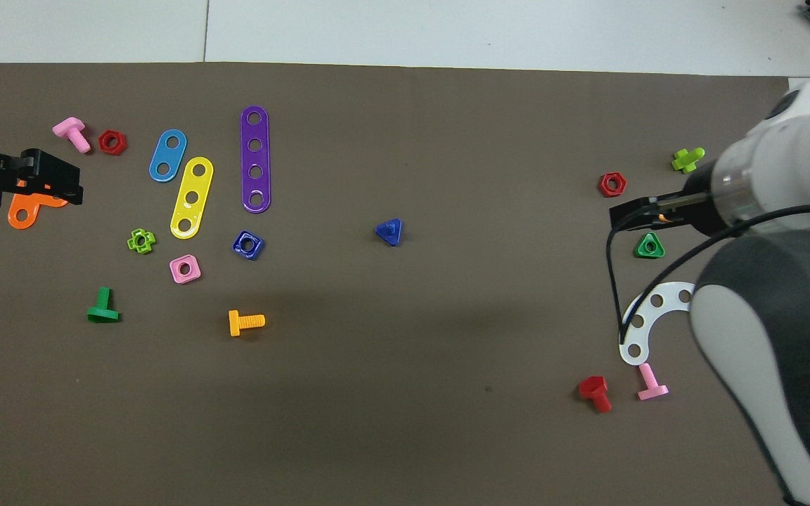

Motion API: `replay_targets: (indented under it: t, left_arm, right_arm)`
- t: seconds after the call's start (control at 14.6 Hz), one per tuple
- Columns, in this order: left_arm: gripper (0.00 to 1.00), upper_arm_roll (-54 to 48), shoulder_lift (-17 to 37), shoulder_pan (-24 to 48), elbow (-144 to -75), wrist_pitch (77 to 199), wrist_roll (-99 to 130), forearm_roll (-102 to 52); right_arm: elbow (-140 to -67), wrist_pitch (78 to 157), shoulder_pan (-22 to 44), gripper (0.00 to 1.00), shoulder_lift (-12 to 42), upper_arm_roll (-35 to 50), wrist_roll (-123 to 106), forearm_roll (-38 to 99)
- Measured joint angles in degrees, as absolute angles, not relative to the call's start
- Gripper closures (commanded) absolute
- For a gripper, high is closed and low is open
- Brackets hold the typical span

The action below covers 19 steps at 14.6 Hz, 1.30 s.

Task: Unscrew and place screws in storage area
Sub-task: 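Reach the right gripper to the blue triangle nut in the middle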

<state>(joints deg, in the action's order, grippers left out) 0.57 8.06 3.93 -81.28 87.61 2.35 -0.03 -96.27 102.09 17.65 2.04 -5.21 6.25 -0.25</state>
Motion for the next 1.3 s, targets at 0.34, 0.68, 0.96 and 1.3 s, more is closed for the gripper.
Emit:
replay_targets:
  t: [0.34,0.68,0.96,1.3]
  left_arm:
    - [0.0,0.7,8.0,3.9,-81.3,87.6,2.4,0.0]
    - [0.0,0.7,8.0,3.9,-81.3,87.6,2.4,0.0]
    - [0.0,0.7,8.0,3.9,-81.3,87.6,2.4,0.0]
    - [0.0,0.7,8.0,3.9,-81.3,87.6,2.4,0.0]
  right_arm:
    - [-94.7,115.7,30.2,0.0,13.6,-4.9,23.0,-0.2]
    - [-89.9,121.2,36.4,0.03,25.1,-4.8,27.7,-0.1]
    - [-86.9,126.8,38.9,0.15,33.2,-4.8,29.7,-0.2]
    - [-86.4,131.8,38.7,0.43,35.8,-5.0,29.7,-0.2]
